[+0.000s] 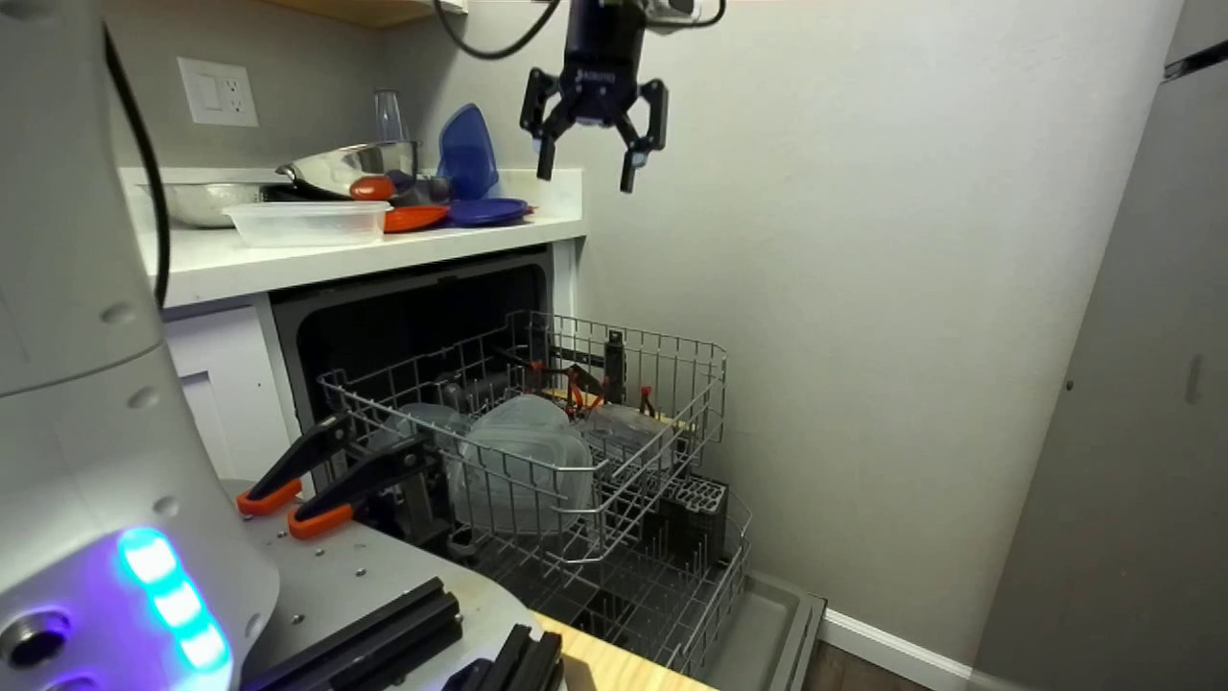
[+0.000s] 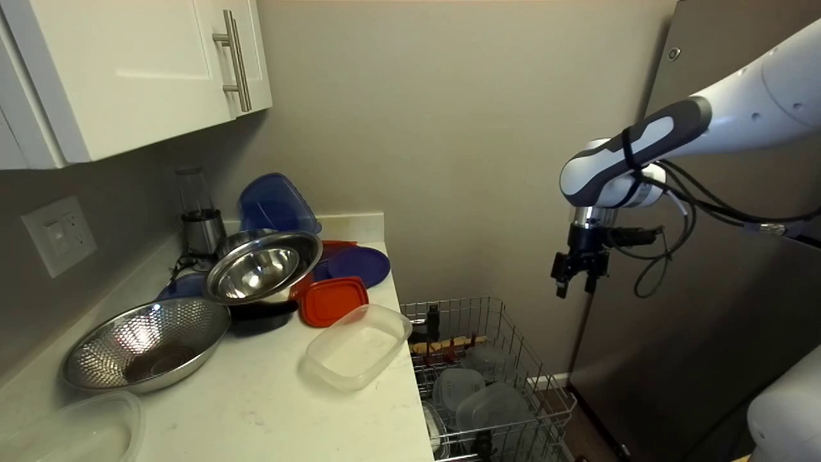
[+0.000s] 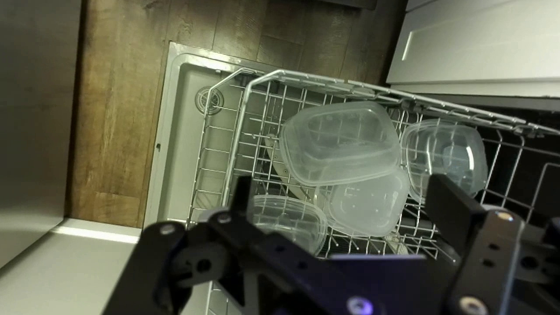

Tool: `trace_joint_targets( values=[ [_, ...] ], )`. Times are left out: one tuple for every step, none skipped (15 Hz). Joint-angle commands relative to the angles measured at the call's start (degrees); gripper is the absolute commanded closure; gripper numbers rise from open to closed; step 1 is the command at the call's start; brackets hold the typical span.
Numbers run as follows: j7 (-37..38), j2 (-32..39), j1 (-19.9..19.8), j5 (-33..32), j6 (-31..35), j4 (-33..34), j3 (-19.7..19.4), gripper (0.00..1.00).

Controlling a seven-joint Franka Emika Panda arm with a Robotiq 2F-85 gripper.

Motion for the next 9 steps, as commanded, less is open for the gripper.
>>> trace_joint_targets(
  values=[
    [7.3, 8.2, 0.0, 7.0, 6.9, 3.1, 2.5, 0.0],
    [9.2, 9.9, -0.1, 9.2, 9.0, 3.8, 3.1, 0.0],
    [10.9, 11.8, -0.1, 11.3, 11.7, 4.4, 3.8, 0.0],
    [13.2, 13.2, -0.1, 12.2, 14.5, 4.8, 4.4, 0.0],
    [13.7, 15.1, -0.1, 15.1, 17.4, 5.4, 5.0, 0.0],
    [15.6, 16.7, -0.1, 15.7, 20.4, 5.8, 5.5, 0.0],
    [16.3, 18.5, -0.1, 17.9, 23.0, 6.5, 6.1, 0.0],
    [17.6, 20.2, -0.1, 18.7, 26.1, 7.1, 6.7, 0.0],
    [18.7, 22.2, 0.0, 19.4, 29.2, 7.9, 7.1, 0.0]
  ],
)
